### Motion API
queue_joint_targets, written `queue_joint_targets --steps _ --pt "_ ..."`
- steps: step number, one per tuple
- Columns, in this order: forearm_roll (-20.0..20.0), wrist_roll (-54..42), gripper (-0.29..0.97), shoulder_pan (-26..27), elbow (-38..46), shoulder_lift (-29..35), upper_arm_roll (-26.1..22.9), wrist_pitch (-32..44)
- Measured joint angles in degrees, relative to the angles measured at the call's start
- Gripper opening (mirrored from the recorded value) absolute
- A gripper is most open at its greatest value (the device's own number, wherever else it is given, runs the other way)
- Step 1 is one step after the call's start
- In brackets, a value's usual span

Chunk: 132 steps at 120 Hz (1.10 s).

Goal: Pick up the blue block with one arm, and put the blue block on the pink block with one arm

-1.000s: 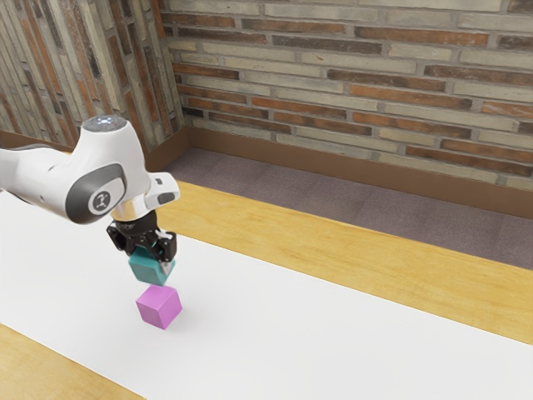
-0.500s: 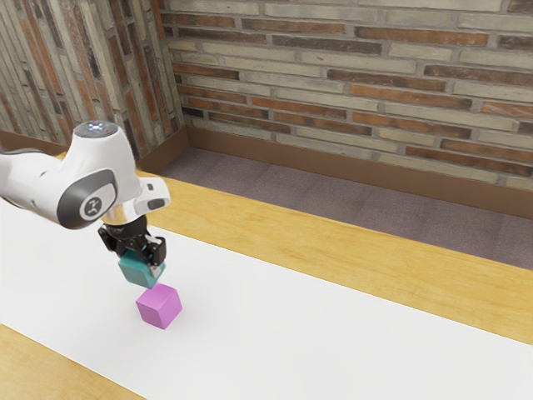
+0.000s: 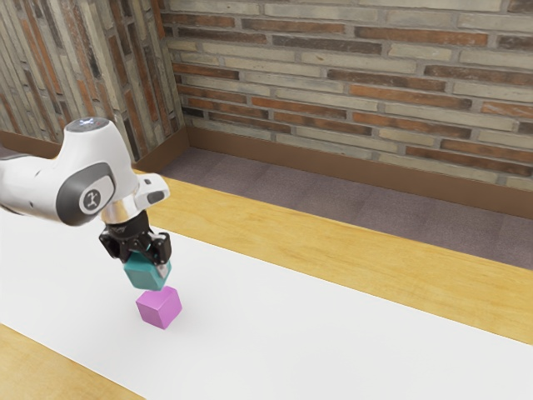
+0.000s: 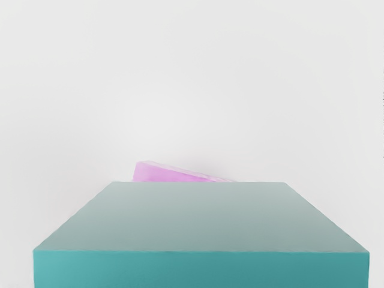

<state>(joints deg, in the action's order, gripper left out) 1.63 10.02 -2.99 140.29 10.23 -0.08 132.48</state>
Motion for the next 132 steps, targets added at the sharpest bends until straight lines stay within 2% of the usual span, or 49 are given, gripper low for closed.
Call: queue_joint_targets --steps 35,88,132 --pt "1.5 0.5 0.34 0.1 0.0 0.4 0.0 -2.6" --pt "1.7 -6.9 0.34 -0.6 -0.2 0.2 0.1 -5.8" --pt "1.6 -13.3 0.34 -1.5 -3.4 -4.3 0.1 -5.6"
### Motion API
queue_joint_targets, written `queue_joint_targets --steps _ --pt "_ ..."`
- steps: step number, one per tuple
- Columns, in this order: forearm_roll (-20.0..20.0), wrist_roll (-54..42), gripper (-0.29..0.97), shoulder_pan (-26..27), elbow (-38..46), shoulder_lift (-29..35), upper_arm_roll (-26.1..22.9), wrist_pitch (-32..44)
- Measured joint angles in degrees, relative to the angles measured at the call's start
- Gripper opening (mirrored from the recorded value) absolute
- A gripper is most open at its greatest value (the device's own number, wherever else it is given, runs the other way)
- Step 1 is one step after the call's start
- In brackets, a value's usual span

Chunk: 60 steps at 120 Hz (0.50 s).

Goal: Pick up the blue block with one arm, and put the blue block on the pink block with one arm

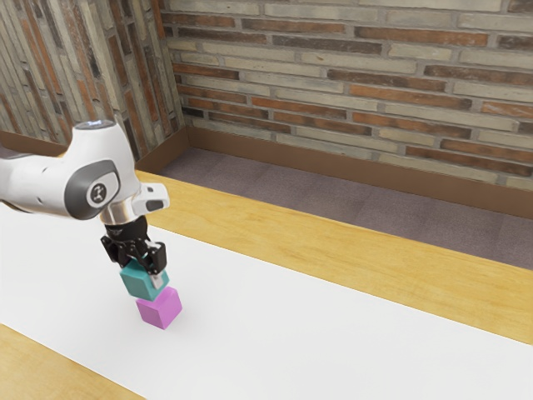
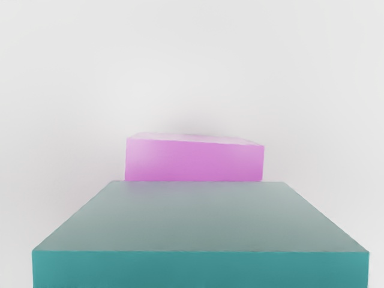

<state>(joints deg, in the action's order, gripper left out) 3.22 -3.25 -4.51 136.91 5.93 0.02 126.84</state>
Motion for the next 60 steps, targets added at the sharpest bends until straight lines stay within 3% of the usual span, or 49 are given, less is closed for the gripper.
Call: queue_joint_targets --steps 60 --pt "1.9 -4.4 0.34 0.0 -0.5 -1.2 0.0 1.5"
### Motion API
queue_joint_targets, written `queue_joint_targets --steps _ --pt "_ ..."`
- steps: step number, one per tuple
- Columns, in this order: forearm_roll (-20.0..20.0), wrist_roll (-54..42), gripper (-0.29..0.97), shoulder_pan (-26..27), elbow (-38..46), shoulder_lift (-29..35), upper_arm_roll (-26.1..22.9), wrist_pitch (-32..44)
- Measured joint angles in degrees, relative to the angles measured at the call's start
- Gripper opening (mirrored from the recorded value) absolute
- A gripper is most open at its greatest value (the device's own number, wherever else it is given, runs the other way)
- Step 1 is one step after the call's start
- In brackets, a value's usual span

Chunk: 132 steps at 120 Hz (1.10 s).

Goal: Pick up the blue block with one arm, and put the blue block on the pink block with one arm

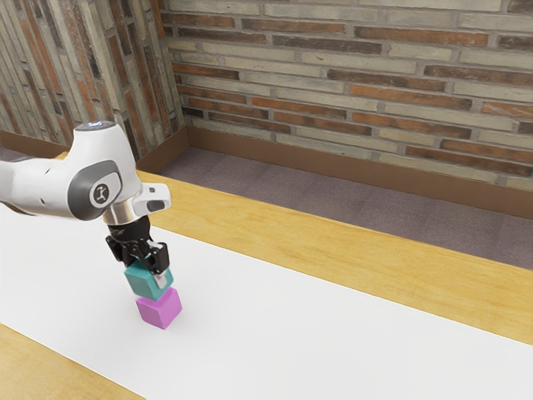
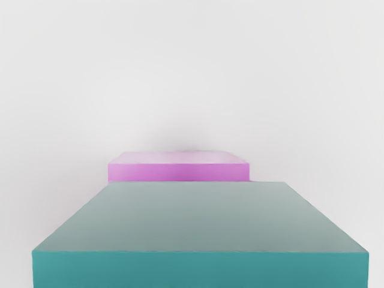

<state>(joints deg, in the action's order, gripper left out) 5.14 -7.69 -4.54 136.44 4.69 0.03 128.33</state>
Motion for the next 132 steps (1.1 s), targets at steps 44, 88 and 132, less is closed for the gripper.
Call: queue_joint_targets --steps 44,88,132 --pt "1.3 -0.6 0.34 -0.1 0.1 -1.2 0.0 0.2" --pt "1.4 -0.9 0.34 -0.2 0.2 -1.0 0.0 0.3" --pt "1.4 -2.6 0.41 -0.7 0.2 -0.9 0.0 0.8"
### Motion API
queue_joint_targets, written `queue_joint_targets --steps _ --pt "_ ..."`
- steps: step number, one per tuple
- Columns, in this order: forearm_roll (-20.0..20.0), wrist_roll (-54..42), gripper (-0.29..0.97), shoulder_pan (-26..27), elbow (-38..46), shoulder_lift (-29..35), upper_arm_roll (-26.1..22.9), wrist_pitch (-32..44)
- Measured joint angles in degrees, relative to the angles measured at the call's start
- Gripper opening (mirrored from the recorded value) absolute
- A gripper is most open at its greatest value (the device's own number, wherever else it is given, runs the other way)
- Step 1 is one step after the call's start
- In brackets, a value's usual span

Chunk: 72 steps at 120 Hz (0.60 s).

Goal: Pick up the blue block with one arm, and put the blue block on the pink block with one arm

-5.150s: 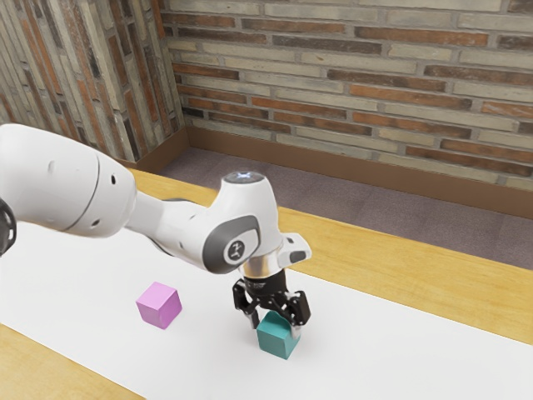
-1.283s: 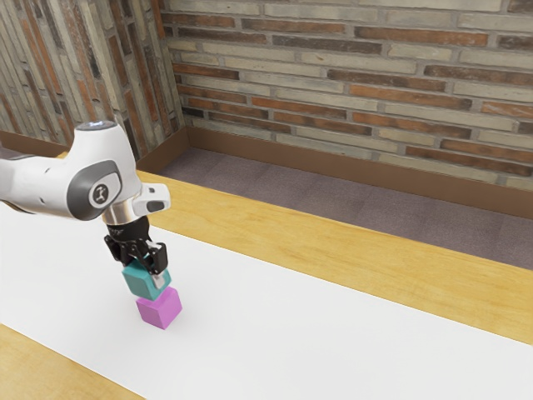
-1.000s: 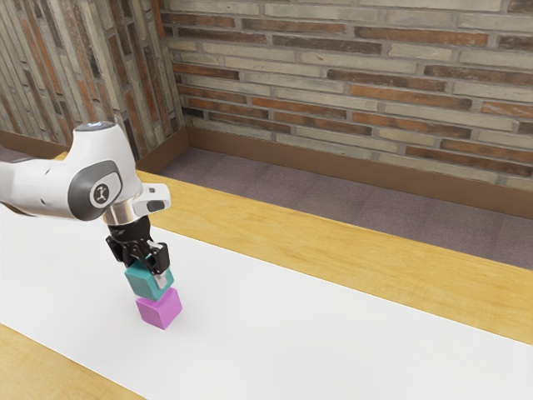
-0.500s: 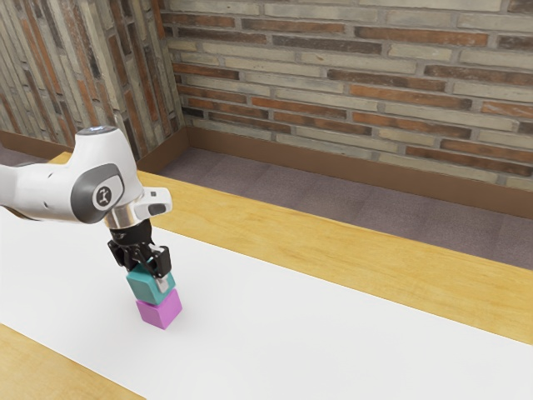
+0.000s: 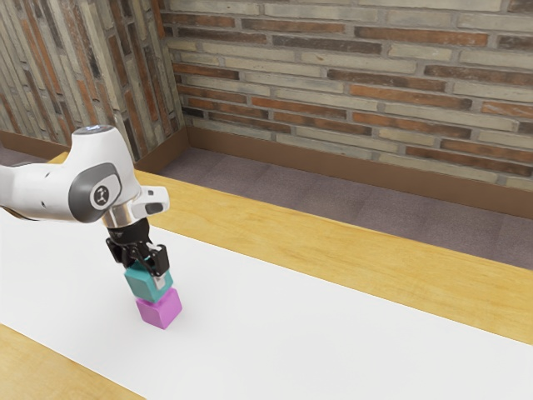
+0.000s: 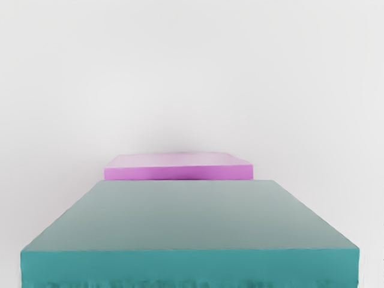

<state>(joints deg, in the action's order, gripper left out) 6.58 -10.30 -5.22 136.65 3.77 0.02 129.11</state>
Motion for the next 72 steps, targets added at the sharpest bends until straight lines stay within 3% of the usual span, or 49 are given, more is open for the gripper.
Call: queue_joint_targets --steps 29,52,59,64,72 --pt "0.6 -1.3 0.59 -0.1 0.1 1.1 0.1 0.1" --pt "-1.3 -1.0 0.64 1.3 -1.6 12.3 -0.2 -0.8" --pt "-2.1 2.6 0.65 9.1 -10.9 11.5 -0.6 -3.8" --pt "-3.1 7.2 0.66 18.2 -18.8 10.3 -1.0 -7.8" --pt "-4.0 14.9 0.66 27.9 -24.4 9.1 -1.3 -13.7"
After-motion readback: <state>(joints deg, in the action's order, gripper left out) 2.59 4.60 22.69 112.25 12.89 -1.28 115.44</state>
